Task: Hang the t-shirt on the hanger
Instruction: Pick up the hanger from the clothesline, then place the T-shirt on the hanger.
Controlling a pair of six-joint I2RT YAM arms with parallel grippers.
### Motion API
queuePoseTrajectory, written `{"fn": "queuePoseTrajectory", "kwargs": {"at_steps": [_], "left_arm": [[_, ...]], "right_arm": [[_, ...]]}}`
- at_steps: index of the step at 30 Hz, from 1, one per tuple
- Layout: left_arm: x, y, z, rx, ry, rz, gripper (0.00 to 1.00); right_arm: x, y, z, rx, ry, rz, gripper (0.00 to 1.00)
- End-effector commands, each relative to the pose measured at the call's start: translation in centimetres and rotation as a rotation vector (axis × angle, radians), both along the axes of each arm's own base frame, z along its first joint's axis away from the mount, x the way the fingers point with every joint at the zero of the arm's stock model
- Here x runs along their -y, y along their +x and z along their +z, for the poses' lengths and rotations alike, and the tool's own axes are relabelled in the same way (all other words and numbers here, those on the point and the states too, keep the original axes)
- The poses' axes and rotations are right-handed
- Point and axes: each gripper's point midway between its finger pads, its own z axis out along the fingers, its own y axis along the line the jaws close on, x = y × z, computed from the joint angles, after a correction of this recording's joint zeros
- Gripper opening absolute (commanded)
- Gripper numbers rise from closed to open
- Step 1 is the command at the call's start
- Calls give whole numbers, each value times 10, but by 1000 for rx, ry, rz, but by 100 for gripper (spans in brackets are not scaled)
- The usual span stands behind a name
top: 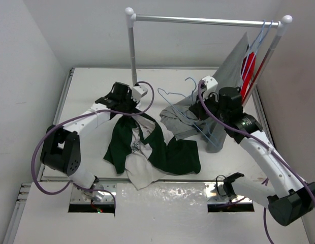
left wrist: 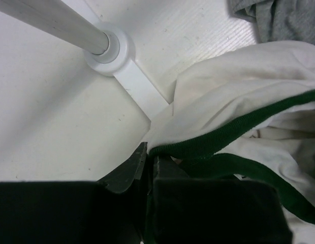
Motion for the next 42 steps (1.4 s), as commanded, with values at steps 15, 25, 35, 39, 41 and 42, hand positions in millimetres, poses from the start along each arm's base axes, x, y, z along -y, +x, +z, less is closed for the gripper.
{"fn": "queuePoseTrajectory", "kwargs": {"at_steps": [15, 25, 35, 39, 41, 42], "left_arm": [[0, 17, 18, 16, -16, 27, 0], [8, 7, 35, 44, -56, -53, 0], [40, -50, 73, 14, -160, -427, 3], [56, -79, 114, 67, -235, -620, 3], [63, -91, 124, 50, -275, -666, 3], [66, -91, 131, 58, -282, -670, 3]], "right_arm": [[-70, -15, -60, -83, -84, 221, 0], [-121, -26, -99, -103, -39, 513, 0], [-129, -44, -77, 143, -38, 724, 0], [-128, -52, -64, 202, -23, 744, 0], [-126, -55, -62, 216, -13, 747, 0], [-126, -58, -56, 234, -3, 752, 0]]}}
